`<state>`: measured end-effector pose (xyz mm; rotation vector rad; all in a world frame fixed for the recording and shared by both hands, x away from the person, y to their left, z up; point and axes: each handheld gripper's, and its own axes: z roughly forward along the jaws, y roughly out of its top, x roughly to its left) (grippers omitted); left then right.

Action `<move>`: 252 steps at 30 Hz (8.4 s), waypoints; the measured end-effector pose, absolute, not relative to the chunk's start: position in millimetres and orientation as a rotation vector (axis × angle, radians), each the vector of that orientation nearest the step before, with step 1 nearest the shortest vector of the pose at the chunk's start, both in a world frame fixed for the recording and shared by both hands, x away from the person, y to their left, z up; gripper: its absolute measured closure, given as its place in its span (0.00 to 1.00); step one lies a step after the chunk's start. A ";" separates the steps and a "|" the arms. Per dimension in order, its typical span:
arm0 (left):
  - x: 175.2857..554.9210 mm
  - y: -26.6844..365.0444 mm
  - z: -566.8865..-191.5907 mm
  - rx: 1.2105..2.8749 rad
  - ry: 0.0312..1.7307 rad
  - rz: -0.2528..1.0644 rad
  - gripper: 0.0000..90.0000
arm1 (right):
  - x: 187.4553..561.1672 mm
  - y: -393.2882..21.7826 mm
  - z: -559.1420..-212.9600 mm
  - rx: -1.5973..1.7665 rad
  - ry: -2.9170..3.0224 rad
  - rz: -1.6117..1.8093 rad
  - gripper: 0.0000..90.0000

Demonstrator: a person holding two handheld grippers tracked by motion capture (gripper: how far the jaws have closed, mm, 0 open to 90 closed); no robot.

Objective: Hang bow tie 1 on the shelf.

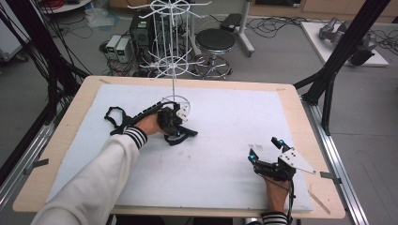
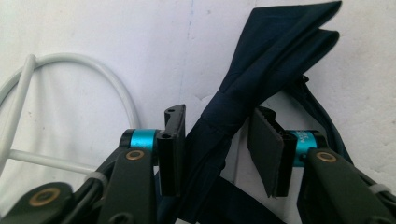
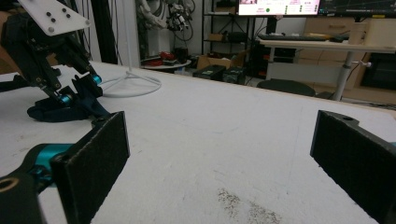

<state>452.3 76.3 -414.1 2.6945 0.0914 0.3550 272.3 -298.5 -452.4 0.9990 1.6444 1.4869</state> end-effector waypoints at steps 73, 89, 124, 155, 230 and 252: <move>395.1 188.4 -344.2 2.064 0.527 0.442 0.81 | 272.4 -298.3 -452.4 0.997 1.645 1.483 0.04; 393.3 218.9 -316.1 1.918 0.581 0.489 0.81 | 272.3 -298.2 -452.3 0.997 1.646 1.482 0.04; 420.5 229.3 -276.9 1.837 0.605 0.536 0.81 | 272.5 -298.4 -452.4 0.999 1.644 1.483 0.04; 446.1 224.3 -278.5 1.836 0.664 0.545 0.81 | 272.5 -298.4 -452.4 0.998 1.645 1.484 0.04; 416.7 236.4 -332.4 1.727 0.746 0.542 0.14 | 272.7 -297.9 -452.3 1.006 1.646 1.480 0.04; 338.9 291.6 -383.9 1.570 0.732 0.622 0.14 | 272.7 -298.5 -452.4 1.000 1.642 1.483 0.04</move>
